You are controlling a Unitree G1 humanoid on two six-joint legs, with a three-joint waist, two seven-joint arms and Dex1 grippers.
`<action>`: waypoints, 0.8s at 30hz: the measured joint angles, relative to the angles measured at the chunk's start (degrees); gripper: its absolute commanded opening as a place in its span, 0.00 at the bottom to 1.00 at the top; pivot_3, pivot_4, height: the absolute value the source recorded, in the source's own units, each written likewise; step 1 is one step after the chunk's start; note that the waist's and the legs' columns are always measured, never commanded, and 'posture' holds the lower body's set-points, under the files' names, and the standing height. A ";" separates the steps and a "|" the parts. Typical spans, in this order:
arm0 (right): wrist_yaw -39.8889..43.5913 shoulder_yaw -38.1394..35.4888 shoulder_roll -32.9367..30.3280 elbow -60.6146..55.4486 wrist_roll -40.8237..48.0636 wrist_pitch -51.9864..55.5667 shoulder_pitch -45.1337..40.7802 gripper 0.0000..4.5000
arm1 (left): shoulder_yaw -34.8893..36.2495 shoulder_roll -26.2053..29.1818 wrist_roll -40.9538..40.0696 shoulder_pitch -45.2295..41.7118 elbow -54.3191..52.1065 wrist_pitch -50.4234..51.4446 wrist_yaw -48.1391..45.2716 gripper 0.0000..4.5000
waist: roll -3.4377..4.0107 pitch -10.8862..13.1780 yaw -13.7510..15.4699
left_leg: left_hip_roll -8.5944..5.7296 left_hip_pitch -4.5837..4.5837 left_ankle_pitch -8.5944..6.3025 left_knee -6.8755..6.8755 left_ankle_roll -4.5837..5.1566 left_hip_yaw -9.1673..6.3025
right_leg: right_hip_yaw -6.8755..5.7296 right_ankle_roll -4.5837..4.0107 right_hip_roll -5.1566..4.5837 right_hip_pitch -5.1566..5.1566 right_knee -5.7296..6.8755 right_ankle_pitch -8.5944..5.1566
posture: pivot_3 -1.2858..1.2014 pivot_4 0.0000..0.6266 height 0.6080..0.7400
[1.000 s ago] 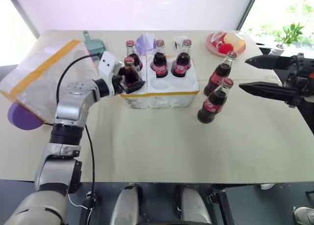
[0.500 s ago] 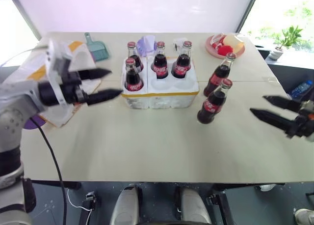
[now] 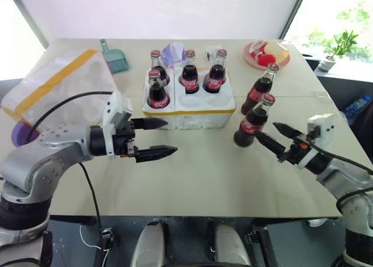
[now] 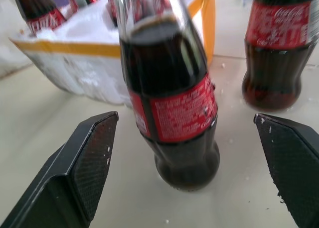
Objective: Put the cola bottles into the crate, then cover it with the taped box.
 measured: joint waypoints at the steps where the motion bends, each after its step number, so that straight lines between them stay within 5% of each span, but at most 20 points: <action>1: 0.66 1.32 -0.24 0.99 -1.40 -1.26 -0.33 1.00 | 0.00 -0.15 0.26 0.00 0.14 -0.44 0.32 0.99 | 0.00 0.00 0.00 | 0.00 0.00 0.00 0.00 0.00 0.00 | 0.00 0.00 0.00 0.00 0.00 0.00 | 0.52 0.24 0.97; 14: 3.64 9.71 0.78 13.48 -7.71 -9.76 -9.87 1.00 | -3.33 -0.69 4.73 -0.10 1.94 -4.43 0.62 0.99 | 0.00 0.01 0.09 | 0.00 -0.01 0.00 -0.03 0.00 0.00 | -0.01 0.07 0.01 0.00 -0.02 0.02 | 0.52 0.24 0.97; 19: 4.78 9.52 2.10 15.04 -6.92 -10.55 -10.26 0.62 | -3.41 -0.81 4.75 -0.15 2.19 -4.69 0.78 1.00 | 0.01 0.01 -0.03 | 0.00 -0.01 0.00 -0.04 0.01 0.00 | -0.01 0.07 0.01 -0.02 -0.01 0.02 | 0.52 0.24 0.97; 24: 5.38 5.19 1.80 10.44 6.72 -0.24 -11.97 0.63 | -2.58 -0.44 4.61 0.45 2.43 -4.68 1.17 1.00 | 0.23 0.19 -0.04 | 0.01 -0.04 0.00 -0.05 0.01 0.01 | 0.00 0.08 0.01 -0.06 0.00 0.02 | 0.52 0.24 0.97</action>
